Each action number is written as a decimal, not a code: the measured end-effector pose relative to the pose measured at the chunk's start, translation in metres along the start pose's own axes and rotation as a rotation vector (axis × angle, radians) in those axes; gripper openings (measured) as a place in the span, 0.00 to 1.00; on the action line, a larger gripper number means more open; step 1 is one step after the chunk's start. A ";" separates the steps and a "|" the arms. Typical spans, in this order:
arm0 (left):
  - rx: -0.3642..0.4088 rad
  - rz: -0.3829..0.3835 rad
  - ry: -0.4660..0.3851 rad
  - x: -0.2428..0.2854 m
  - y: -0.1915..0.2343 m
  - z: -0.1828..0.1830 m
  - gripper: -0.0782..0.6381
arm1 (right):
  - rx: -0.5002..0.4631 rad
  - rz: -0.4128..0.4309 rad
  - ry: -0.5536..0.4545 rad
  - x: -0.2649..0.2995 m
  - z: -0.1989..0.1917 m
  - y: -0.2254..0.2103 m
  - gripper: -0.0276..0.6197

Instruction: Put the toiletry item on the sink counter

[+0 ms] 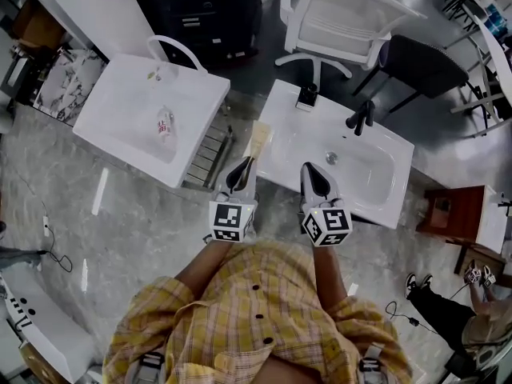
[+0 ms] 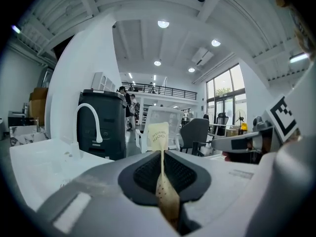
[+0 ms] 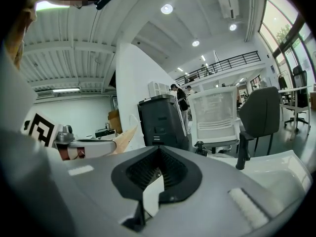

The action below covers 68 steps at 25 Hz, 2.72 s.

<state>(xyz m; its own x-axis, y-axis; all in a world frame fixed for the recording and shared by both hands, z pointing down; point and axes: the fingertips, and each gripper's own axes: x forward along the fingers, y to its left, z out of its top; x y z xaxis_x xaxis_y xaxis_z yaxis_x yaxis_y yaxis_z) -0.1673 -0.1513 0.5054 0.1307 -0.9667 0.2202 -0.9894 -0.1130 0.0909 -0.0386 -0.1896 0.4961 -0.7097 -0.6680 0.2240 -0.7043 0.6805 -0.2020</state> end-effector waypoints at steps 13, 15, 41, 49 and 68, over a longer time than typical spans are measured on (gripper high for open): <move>-0.006 -0.109 0.053 0.062 0.021 -0.009 0.13 | 0.021 -0.122 0.000 0.020 -0.007 -0.013 0.04; -0.002 -0.120 0.065 0.071 0.025 -0.012 0.13 | 0.023 -0.137 0.003 0.022 -0.011 -0.014 0.04; -0.075 -0.109 0.275 0.191 0.049 -0.082 0.13 | 0.072 -0.273 0.068 0.019 -0.040 -0.047 0.04; -0.074 -0.091 0.370 0.216 0.048 -0.120 0.13 | 0.081 -0.295 0.092 0.017 -0.042 -0.055 0.04; -0.072 -0.045 0.511 0.241 0.056 -0.193 0.13 | 0.106 -0.358 0.128 -0.001 -0.060 -0.058 0.04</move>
<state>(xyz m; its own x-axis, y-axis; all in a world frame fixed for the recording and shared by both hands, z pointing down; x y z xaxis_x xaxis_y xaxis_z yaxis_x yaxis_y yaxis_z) -0.1792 -0.3460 0.7512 0.2049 -0.7233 0.6595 -0.9776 -0.1184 0.1739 0.0038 -0.2109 0.5647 -0.4160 -0.8097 0.4139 -0.9093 0.3723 -0.1858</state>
